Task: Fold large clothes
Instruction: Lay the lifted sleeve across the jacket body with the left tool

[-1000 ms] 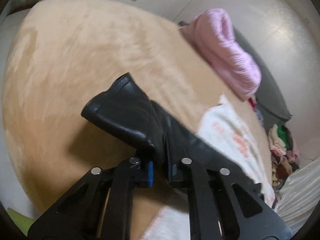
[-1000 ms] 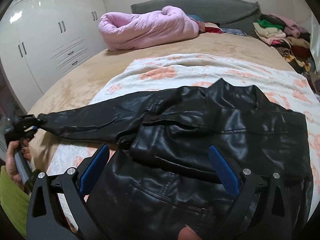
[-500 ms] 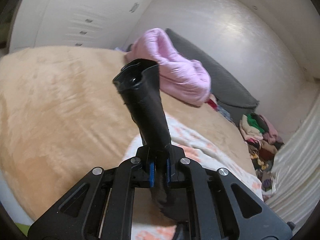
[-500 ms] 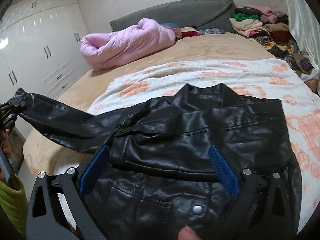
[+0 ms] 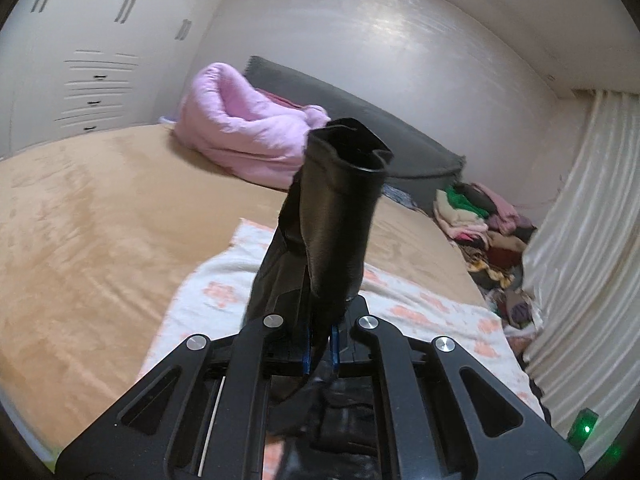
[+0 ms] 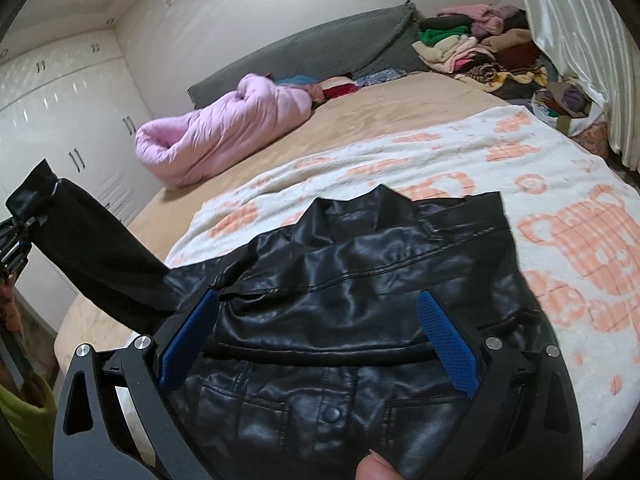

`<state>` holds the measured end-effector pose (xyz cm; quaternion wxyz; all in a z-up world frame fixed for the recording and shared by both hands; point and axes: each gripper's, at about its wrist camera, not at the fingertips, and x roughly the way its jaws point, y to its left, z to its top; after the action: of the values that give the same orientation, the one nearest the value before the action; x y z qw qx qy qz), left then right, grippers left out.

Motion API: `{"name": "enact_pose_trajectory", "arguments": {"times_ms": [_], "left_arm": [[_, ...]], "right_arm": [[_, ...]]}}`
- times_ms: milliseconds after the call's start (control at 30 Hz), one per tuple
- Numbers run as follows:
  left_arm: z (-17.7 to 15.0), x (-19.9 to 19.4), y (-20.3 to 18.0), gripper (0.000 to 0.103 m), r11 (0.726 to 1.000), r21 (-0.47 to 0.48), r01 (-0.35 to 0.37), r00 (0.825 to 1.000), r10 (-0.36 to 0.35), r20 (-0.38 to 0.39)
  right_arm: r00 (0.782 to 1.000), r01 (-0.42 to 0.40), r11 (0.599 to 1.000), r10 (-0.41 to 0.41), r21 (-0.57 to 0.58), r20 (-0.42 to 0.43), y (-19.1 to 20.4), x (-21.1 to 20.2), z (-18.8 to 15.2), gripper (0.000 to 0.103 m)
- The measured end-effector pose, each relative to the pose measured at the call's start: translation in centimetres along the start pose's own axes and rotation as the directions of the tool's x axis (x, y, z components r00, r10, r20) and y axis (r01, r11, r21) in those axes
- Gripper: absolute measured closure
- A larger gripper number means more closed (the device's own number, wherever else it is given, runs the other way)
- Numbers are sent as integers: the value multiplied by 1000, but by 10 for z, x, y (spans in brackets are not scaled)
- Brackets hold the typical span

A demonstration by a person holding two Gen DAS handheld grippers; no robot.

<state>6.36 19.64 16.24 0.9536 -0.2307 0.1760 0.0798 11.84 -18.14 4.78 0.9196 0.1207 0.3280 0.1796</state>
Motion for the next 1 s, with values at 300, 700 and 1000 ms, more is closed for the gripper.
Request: {"name": "enact_pose_trajectory", "arguments": {"times_ms": [300, 700, 1000], "left_arm": [[-26, 26, -53, 102, 991, 65, 115, 989, -108, -97], [-82, 62, -130, 102, 967, 175, 186, 961, -142, -237], [-147, 98, -179, 102, 935, 270, 230, 922, -121, -367]], "right_arm": [[998, 26, 997, -30, 80, 49, -39, -25, 4, 4], [994, 39, 984, -56, 176, 91, -86, -47, 3, 4], [992, 49, 969, -75, 242, 100, -118, -56, -3, 4]]}}
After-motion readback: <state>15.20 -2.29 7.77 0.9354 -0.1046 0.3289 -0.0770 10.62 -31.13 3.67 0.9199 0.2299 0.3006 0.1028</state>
